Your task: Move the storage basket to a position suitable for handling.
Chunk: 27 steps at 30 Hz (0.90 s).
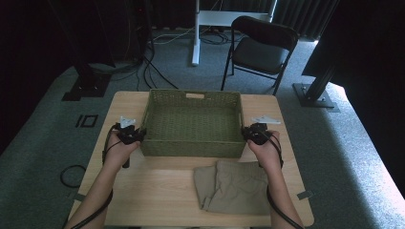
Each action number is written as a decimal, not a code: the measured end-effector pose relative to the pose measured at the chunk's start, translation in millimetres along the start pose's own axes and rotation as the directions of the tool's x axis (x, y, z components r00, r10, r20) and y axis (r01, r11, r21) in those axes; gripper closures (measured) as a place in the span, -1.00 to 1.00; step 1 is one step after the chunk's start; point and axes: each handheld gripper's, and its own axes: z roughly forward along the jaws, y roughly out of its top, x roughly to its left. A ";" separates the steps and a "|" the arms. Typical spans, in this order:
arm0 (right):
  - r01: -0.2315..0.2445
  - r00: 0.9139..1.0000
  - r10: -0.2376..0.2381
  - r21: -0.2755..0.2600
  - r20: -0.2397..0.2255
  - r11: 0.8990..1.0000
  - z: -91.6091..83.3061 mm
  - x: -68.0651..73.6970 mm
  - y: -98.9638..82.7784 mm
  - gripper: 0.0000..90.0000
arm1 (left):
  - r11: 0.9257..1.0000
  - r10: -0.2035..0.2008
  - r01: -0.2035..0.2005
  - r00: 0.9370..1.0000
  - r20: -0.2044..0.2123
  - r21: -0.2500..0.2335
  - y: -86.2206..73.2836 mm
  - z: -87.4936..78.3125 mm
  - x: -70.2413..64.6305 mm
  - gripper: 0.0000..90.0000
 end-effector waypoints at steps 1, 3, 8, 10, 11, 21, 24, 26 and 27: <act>-0.001 1.000 0.001 -0.001 0.011 1.000 -0.7 -2.9 -0.3 0.76 | 1.000 0.007 -0.007 1.000 0.002 0.001 1.8 2.9 -6.3 0.80; 0.000 1.000 0.000 0.000 0.024 1.000 -2.0 -7.4 -0.9 0.77 | 1.000 0.014 -0.014 1.000 0.012 0.005 3.4 5.5 -12.1 0.79; -0.014 0.999 0.014 -0.002 0.034 1.000 -6.0 -18.9 -3.2 0.77 | 1.000 0.019 -0.019 1.000 0.020 0.004 6.3 11.2 -22.9 0.79; -0.023 0.999 0.023 -0.013 0.035 1.000 -8.2 -27.5 -5.8 0.77 | 1.000 0.017 -0.017 1.000 0.020 0.008 7.8 13.5 -28.3 0.79; -0.029 0.999 0.030 -0.014 0.034 0.999 -8.7 -29.3 -6.3 0.77 | 1.000 0.001 -0.002 1.000 0.023 0.016 9.3 15.4 -31.3 0.79; -0.037 0.998 0.038 -0.011 0.053 0.999 -14.4 -46.9 -8.6 0.78 | 1.000 0.013 -0.013 0.999 0.033 0.019 13.5 23.5 -50.2 0.79; -0.032 0.998 0.032 -0.007 0.062 0.999 -16.9 -55.3 -9.4 0.78 | 0.999 0.015 -0.016 0.999 0.046 0.031 16.4 27.0 -57.1 0.77; -0.035 0.997 0.035 -0.007 0.071 0.999 -18.2 -59.1 -9.9 0.78 | 0.999 0.034 -0.036 0.999 0.041 0.035 18.1 29.1 -63.4 0.77; -0.034 0.997 0.034 -0.006 0.075 0.999 -18.9 -61.2 -10.2 0.79 | 0.999 0.038 -0.039 0.998 0.044 0.037 18.7 29.9 -65.0 0.77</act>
